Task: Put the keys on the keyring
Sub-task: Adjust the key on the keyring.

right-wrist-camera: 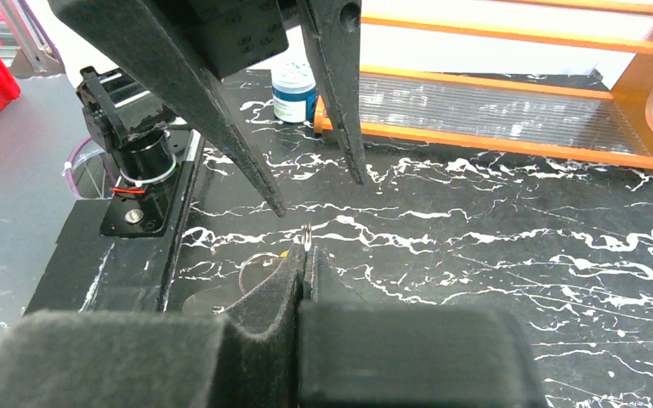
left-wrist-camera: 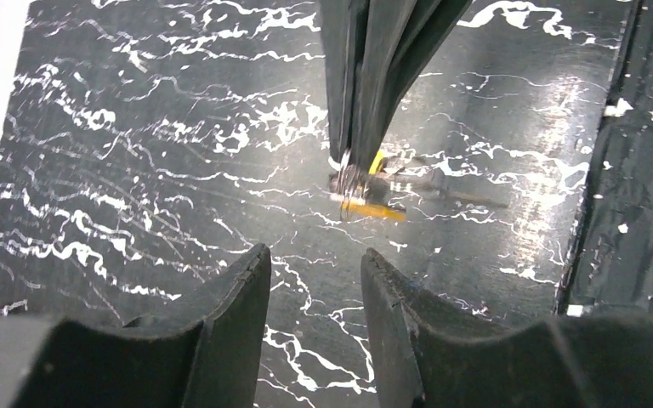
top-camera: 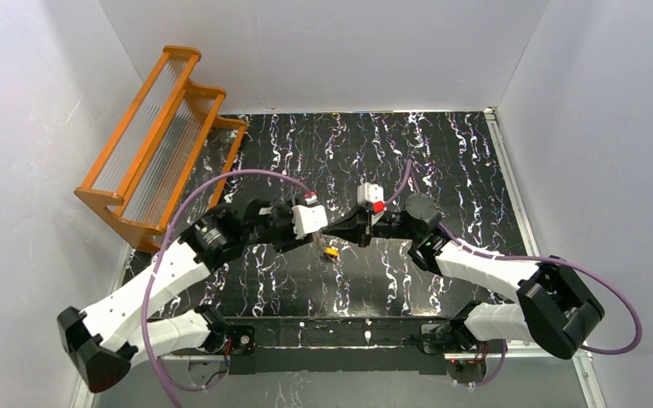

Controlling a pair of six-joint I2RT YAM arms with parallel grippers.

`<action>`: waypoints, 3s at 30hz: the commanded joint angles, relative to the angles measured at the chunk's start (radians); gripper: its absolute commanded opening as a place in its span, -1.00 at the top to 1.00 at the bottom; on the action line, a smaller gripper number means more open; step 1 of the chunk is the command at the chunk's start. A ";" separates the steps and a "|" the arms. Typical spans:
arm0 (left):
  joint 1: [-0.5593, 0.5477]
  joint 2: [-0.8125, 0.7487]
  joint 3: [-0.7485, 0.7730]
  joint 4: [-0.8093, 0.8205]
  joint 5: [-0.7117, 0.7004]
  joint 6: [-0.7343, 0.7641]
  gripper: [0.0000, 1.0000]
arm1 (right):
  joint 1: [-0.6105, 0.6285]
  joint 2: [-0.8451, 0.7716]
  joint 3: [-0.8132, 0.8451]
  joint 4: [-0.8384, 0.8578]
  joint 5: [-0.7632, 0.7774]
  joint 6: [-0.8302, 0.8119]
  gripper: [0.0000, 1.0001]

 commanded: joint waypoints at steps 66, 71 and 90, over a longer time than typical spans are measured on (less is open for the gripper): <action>-0.003 -0.223 -0.332 0.459 0.048 -0.206 0.42 | 0.002 -0.081 0.018 0.033 -0.004 0.011 0.97; -0.004 -0.236 -0.327 0.519 0.074 -0.254 0.37 | 0.002 -0.082 0.019 0.032 -0.009 0.011 0.97; -0.003 -0.155 -0.284 0.511 0.149 -0.253 1.00 | 0.002 -0.099 0.013 -0.003 0.027 0.001 0.97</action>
